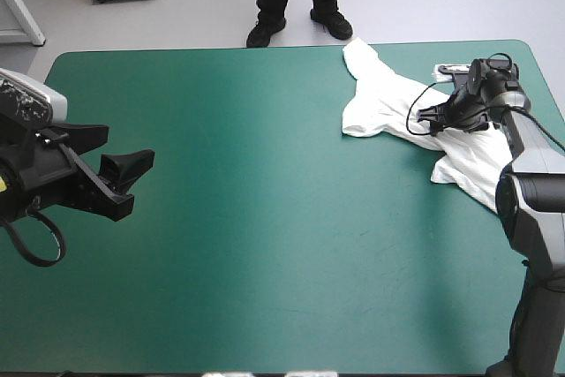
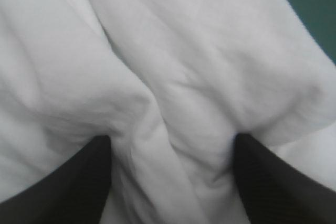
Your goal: Fold the cloth
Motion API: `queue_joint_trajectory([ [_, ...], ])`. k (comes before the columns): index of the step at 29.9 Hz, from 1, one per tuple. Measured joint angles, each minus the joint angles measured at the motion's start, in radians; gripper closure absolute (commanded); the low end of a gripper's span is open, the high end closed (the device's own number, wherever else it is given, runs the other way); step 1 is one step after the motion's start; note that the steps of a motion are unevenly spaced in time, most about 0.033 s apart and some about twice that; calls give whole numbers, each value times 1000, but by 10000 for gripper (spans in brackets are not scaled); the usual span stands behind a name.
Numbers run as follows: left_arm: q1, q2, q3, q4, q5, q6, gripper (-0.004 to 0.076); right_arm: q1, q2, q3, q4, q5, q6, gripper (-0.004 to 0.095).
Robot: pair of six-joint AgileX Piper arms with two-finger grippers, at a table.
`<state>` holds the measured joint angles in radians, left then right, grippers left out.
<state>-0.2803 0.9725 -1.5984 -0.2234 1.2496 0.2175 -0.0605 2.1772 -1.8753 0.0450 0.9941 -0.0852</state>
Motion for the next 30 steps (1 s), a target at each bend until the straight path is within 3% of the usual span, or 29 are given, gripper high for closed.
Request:
queue_joint_trajectory([
  [1,0,2,0,0,0,0,220,0,7,-5,0,2,0,478],
  [5,0,3,0,1,0,0,223,0,21,-18,17,12,-38,924],
  [16,0,3,0,27,0,-1,232,28,32,-26,174,52,-208,908],
  [30,0,-30,-39,165,0,-48,232,452,18,-21,318,101,-233,908],
])
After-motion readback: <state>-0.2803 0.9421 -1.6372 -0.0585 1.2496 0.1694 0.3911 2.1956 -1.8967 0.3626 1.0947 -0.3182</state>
